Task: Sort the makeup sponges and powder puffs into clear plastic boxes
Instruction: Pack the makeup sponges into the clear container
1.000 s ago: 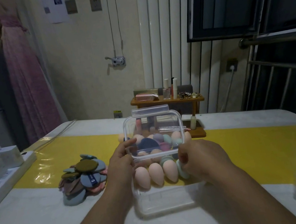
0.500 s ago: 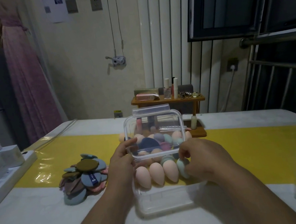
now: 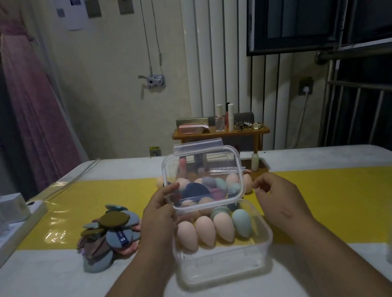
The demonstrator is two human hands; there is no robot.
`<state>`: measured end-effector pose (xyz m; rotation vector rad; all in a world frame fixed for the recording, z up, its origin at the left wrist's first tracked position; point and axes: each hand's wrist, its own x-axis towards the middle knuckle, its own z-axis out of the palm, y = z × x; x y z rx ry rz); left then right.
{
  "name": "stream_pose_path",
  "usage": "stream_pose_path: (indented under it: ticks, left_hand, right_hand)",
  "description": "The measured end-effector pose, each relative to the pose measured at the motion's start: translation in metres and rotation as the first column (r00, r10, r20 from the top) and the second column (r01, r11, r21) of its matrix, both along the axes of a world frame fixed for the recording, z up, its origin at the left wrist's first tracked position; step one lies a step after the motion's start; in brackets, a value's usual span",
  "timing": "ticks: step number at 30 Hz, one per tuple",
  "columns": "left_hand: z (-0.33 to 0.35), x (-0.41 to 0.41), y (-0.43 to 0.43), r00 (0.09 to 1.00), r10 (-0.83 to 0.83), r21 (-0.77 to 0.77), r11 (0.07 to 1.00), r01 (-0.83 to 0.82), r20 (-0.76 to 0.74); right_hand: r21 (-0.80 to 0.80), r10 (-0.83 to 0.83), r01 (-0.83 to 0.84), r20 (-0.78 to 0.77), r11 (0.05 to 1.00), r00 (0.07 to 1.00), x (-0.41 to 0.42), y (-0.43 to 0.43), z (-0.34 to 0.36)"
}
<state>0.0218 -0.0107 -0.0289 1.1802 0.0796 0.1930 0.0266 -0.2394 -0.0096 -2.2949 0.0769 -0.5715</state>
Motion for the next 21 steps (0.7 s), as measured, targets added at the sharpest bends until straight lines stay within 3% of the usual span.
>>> stream_pose_path:
  ticks: [8,21]
  left_hand:
    - [-0.002,-0.001,0.002,1.000,0.015,-0.006,1.000,-0.015,0.008]
    - [-0.008,0.002,0.002,0.999,0.025,-0.042,0.999,-0.023,0.025]
  right_hand:
    - [0.002,-0.046,0.046,-0.113,0.999,0.993,0.014,-0.015,-0.020]
    - [-0.089,0.031,-0.063,-0.329,0.994,0.944,0.037,-0.008,-0.029]
